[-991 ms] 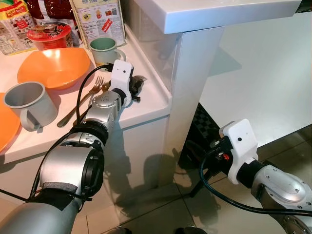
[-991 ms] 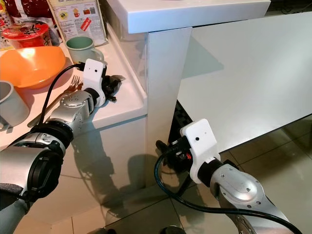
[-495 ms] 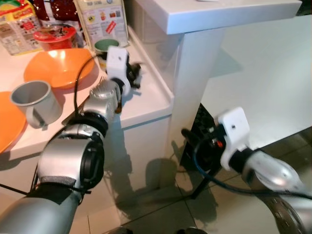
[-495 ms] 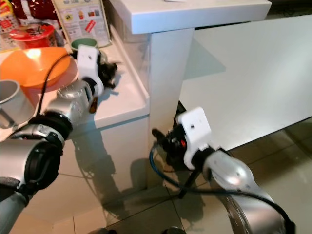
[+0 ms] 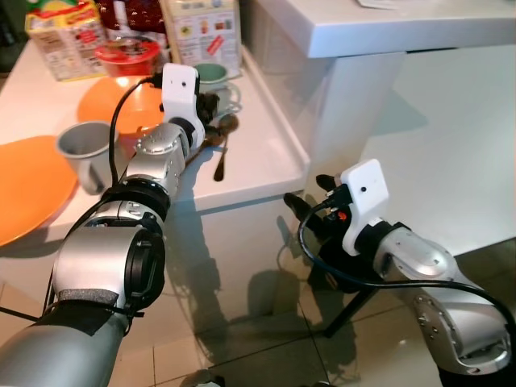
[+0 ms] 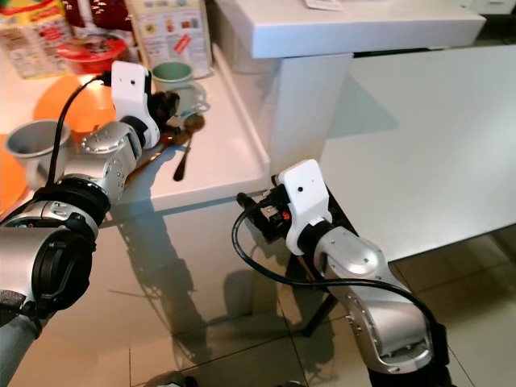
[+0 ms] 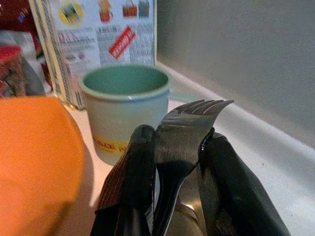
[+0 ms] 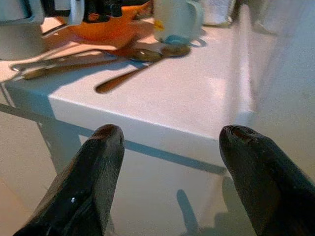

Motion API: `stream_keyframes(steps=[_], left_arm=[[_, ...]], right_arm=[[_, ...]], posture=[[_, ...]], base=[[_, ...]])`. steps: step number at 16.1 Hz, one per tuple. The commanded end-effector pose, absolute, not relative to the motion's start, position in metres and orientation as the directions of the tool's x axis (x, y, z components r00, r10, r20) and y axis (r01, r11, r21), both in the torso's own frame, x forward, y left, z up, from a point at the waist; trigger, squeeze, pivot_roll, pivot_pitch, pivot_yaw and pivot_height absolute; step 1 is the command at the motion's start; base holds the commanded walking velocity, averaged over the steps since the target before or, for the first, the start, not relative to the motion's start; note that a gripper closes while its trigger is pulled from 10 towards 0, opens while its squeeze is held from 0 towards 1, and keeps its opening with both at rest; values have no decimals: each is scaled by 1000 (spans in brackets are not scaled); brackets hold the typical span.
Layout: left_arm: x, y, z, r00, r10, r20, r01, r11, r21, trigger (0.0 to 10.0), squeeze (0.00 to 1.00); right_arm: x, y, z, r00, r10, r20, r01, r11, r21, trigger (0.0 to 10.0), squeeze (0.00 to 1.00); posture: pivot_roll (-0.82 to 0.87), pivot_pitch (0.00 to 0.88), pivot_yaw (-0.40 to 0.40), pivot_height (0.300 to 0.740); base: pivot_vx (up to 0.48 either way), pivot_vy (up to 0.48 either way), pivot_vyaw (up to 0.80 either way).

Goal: Setting the table

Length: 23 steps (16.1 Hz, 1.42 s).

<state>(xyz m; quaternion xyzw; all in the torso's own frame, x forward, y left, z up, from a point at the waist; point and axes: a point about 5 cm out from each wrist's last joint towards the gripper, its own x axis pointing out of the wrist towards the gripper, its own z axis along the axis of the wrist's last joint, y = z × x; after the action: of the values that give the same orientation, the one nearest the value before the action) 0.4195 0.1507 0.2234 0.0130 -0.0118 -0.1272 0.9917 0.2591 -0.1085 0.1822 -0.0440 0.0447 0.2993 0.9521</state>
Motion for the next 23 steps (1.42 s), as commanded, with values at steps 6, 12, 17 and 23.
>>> stream_keyframes(steps=[6, 12, 17, 23], left_arm=[[402, 137, 227, 928, -340, 153, 342, 940, 13, 0, 0], [339, 134, 221, 920, -335, 205, 340, 940, 8, 3686, 0], [333, 137, 219, 932, -321, 168, 309, 946, 93, 10000, 0], [342, 141, 203, 961, -267, 75, 246, 946, 213, 10000, 1000]], right_arm=[[262, -103, 178, 836, 543, -75, -547, 836, -41, 10000, 0], [262, -99, 174, 858, 510, -58, -511, 859, -6, 10000, 0], [263, -98, 174, 860, 509, -50, -509, 861, -1, 10000, 0], [260, -110, 173, 875, 479, -61, -481, 876, -21, 10000, 0]], posture=[[-18, 0, 7, 740], [8, 0, 3, 740], [9, 0, 4, 740], [-28, 0, 4, 740]], base=[[0, 0, 0], [0, 0, 0], [0, 0, 0], [0, 0, 0]])
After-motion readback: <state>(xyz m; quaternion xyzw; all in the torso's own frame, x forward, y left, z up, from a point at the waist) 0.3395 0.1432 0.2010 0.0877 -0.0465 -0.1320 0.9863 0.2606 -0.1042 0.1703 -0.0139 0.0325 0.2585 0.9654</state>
